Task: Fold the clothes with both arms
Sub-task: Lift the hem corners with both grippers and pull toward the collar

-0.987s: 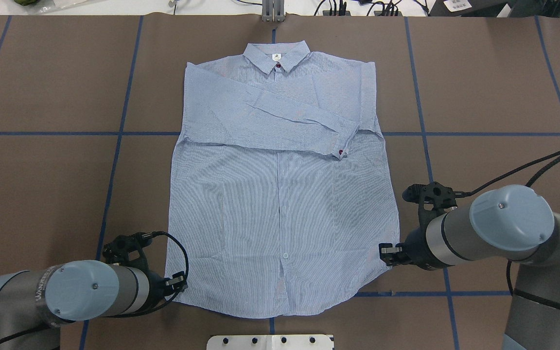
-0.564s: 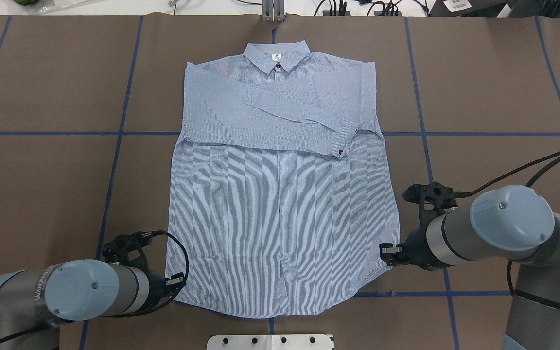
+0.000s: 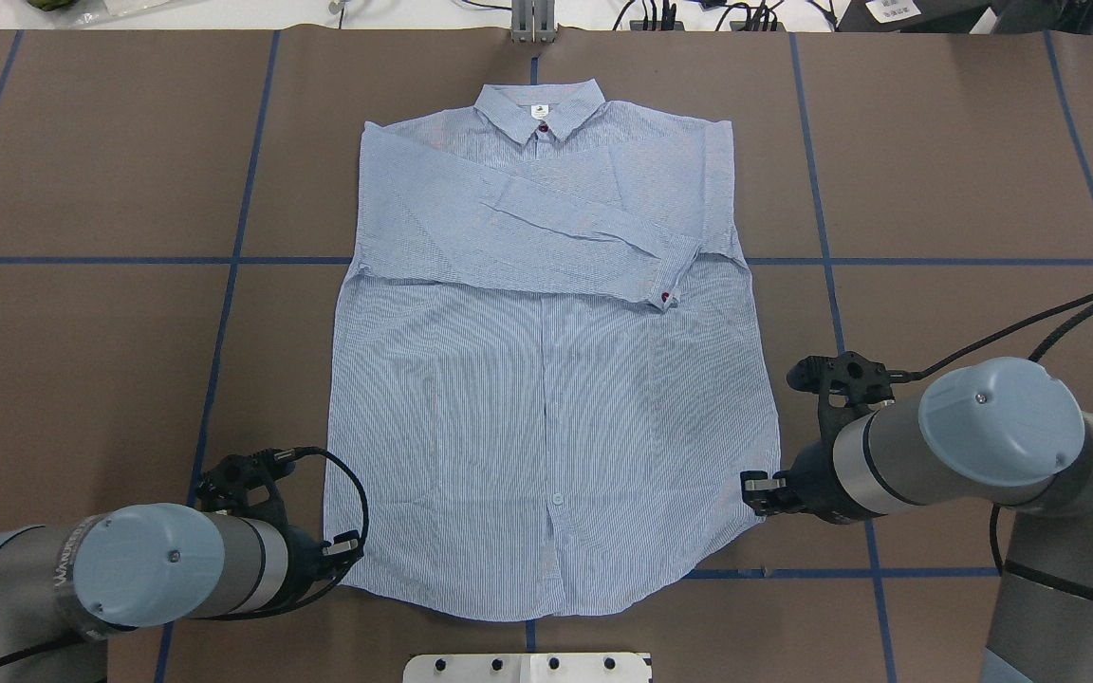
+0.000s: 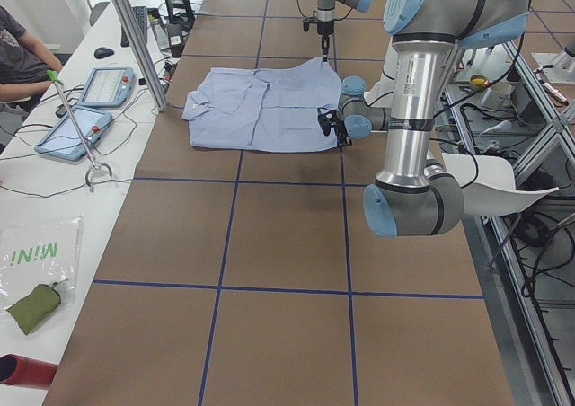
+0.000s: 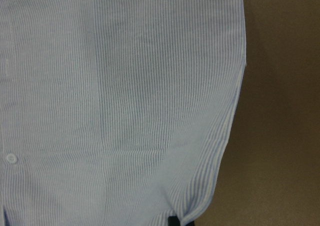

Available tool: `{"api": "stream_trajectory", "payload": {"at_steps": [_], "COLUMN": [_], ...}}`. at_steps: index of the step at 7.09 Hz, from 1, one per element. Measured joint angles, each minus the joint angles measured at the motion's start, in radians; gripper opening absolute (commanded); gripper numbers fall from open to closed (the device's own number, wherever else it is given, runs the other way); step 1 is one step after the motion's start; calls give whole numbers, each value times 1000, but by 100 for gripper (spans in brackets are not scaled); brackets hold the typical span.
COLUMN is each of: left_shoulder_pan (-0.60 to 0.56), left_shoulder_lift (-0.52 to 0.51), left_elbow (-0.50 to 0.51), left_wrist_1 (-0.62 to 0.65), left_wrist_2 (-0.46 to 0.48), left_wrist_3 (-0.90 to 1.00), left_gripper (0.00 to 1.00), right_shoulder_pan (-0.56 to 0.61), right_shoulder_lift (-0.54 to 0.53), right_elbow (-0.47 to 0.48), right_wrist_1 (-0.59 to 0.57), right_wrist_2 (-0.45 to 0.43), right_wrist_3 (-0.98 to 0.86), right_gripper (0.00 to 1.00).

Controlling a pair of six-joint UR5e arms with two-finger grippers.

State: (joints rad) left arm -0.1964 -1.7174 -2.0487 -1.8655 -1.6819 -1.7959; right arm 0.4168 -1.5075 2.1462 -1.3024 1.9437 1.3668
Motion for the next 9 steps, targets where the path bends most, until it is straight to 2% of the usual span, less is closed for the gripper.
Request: {"api": "stream_trajectory", "payload": {"at_steps": [2, 5, 9], "left_shoulder_pan": [-8, -11, -11], "left_shoulder_lift": [31, 101, 126], "left_elbow": [-82, -191, -188], "left_wrist_1": [4, 3, 1], "left_wrist_2": [-8, -49, -74], "left_wrist_3": [2, 9, 51], "left_gripper": [0, 0, 0], "right_shoulder_pan": [41, 118, 126], "right_shoulder_lift": [-4, -40, -58], "right_elbow": [12, 72, 83], "right_wrist_1": [-3, -2, -3], "right_wrist_2": [17, 107, 131], "right_wrist_3": [1, 0, 0], "right_gripper": [0, 0, 0]}}
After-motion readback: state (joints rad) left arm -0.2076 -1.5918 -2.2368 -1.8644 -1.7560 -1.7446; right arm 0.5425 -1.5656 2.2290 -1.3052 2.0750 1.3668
